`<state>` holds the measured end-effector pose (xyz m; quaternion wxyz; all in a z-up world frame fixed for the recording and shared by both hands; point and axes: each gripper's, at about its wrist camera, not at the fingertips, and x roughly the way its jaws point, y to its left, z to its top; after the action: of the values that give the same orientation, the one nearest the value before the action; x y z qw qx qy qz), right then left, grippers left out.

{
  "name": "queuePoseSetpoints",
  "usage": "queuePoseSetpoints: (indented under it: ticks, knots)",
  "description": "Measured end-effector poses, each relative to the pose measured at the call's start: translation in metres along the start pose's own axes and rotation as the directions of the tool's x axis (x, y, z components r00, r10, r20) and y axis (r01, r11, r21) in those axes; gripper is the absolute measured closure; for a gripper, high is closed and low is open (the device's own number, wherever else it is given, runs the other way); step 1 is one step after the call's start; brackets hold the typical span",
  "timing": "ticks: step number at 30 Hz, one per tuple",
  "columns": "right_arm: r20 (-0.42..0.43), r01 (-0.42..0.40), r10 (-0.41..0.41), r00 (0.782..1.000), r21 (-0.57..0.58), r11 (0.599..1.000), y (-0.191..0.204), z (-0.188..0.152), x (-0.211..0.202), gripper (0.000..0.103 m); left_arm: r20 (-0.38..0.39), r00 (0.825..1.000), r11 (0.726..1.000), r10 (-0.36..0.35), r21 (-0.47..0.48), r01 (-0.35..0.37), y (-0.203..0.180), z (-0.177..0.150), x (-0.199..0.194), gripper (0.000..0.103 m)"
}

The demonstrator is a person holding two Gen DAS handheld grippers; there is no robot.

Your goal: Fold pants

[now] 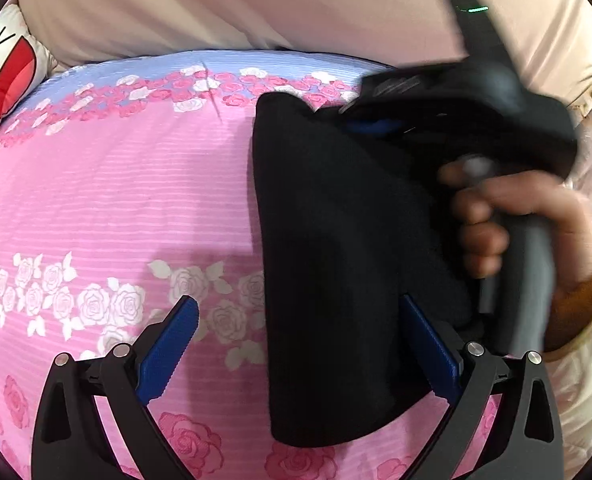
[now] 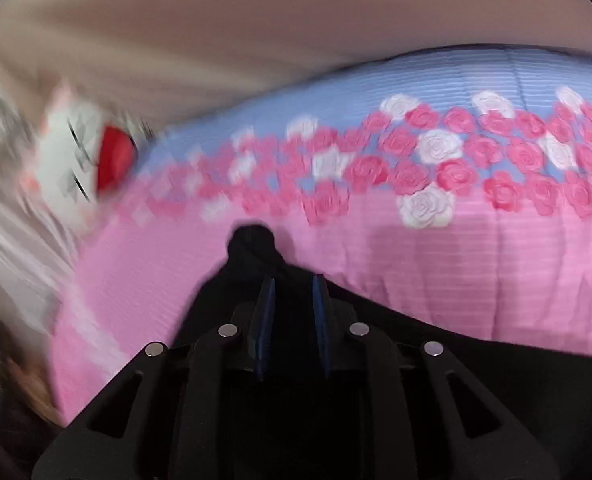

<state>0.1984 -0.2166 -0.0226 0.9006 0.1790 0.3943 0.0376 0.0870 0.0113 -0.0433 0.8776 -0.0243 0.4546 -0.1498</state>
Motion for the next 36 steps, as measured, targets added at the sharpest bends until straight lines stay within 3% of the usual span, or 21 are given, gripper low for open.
queuePoseSetpoints:
  ticks: [2,5,7,8,9,10,11,12,14,16,17,19,21,23,24,25,26,30,33,36]
  knots:
    - [0.121,0.026,-0.022,0.992,-0.032,0.999,0.001,-0.005,-0.049,0.082,0.012,1.000,1.000,0.019,0.021,-0.019,-0.003,0.000,-0.008,0.005]
    - [0.202,0.097,-0.091,0.975,-0.019,0.995,-0.010,-0.028,-0.109,0.082,0.028,0.998,0.998,0.049,0.046,-0.050,-0.009,-0.002,-0.015,0.005]
    - [0.209,0.165,-0.154,0.966,-0.037,0.986,-0.019,-0.050,-0.129,0.080,0.027,0.997,0.996,0.069,0.052,-0.070,-0.012,-0.003,-0.014,0.005]
    - [0.195,0.232,-0.220,0.956,-0.037,0.972,-0.029,-0.065,-0.132,0.074,0.029,0.997,0.996,0.073,0.053,-0.075,-0.014,-0.003,-0.014,0.005]
    - [0.169,0.301,-0.294,0.941,-0.022,0.953,-0.046,-0.077,-0.130,0.062,0.029,0.996,0.995,0.079,0.055,-0.080,-0.017,-0.003,-0.014,0.005]
    - [0.138,0.340,-0.336,0.932,-0.006,0.940,-0.059,-0.087,-0.125,0.064,0.030,0.996,0.995,0.084,0.059,-0.086,-0.019,-0.004,-0.015,0.005]
    - [0.134,0.331,-0.329,0.935,0.005,0.943,-0.069,-0.095,-0.125,0.070,0.031,0.996,0.994,0.087,0.061,-0.089,-0.020,-0.004,-0.014,0.005]
    - [0.182,0.296,-0.297,0.937,0.031,0.955,-0.075,-0.102,-0.135,0.072,0.030,0.996,0.994,0.086,0.066,-0.088,-0.021,-0.004,-0.014,0.005]
    - [0.207,0.274,-0.284,0.936,0.074,0.959,-0.069,-0.105,-0.153,0.071,0.036,0.992,0.990,0.120,0.076,-0.122,-0.025,-0.004,-0.015,0.005]
    - [0.286,0.257,-0.266,0.920,0.070,0.964,-0.063,-0.110,-0.175,0.069,0.044,0.989,0.985,0.143,0.090,-0.147,-0.028,-0.005,-0.016,0.005]
    - [0.281,0.265,-0.274,0.920,0.068,0.962,-0.063,-0.111,-0.174,0.069,0.044,0.988,0.984,0.148,0.089,-0.151,-0.028,-0.004,-0.016,0.005]
    - [0.182,0.320,-0.327,0.927,0.063,0.945,-0.082,-0.115,-0.151,0.068,0.043,0.987,0.984,0.155,0.081,-0.158,-0.029,-0.004,-0.016,0.005]
    - [0.197,0.317,-0.324,0.925,0.065,0.946,-0.090,-0.122,-0.152,0.068,0.039,0.987,0.984,0.155,0.078,-0.158,-0.029,-0.004,-0.013,0.005]
    - [0.213,0.310,-0.323,0.922,0.092,0.946,-0.087,-0.124,-0.171,0.065,0.043,0.984,0.981,0.173,0.084,-0.176,-0.031,-0.004,-0.014,0.005]
    - [0.242,0.289,-0.310,0.919,0.121,0.950,-0.087,-0.125,-0.184,0.053,0.045,0.985,0.982,0.166,0.087,-0.170,-0.031,-0.004,-0.017,0.005]
    - [0.259,0.263,-0.294,0.920,0.148,0.953,-0.091,-0.127,-0.194,0.036,0.040,0.988,0.986,0.146,0.080,-0.149,-0.028,-0.004,-0.020,0.005]
    - [0.264,0.241,-0.281,0.923,0.172,0.955,-0.095,-0.129,-0.202,0.031,0.033,0.993,0.991,0.117,0.061,-0.119,-0.024,-0.004,-0.022,0.005]
    - [0.203,0.118,-0.188,0.961,0.314,0.942,-0.132,-0.155,-0.217,0.031,-0.009,0.999,0.995,-0.048,-0.090,0.047,0.005,-0.008,-0.025,0.005]
    - [0.182,-0.030,-0.057,0.982,0.446,0.894,-0.160,-0.178,-0.207,0.031,-0.061,0.982,0.951,-0.180,-0.264,0.158,0.029,-0.013,-0.010,0.005]
    - [0.188,-0.038,-0.046,0.981,0.419,0.907,-0.155,-0.176,-0.205,0.032,-0.036,0.981,0.949,-0.191,-0.262,0.175,0.025,-0.011,-0.010,0.005]
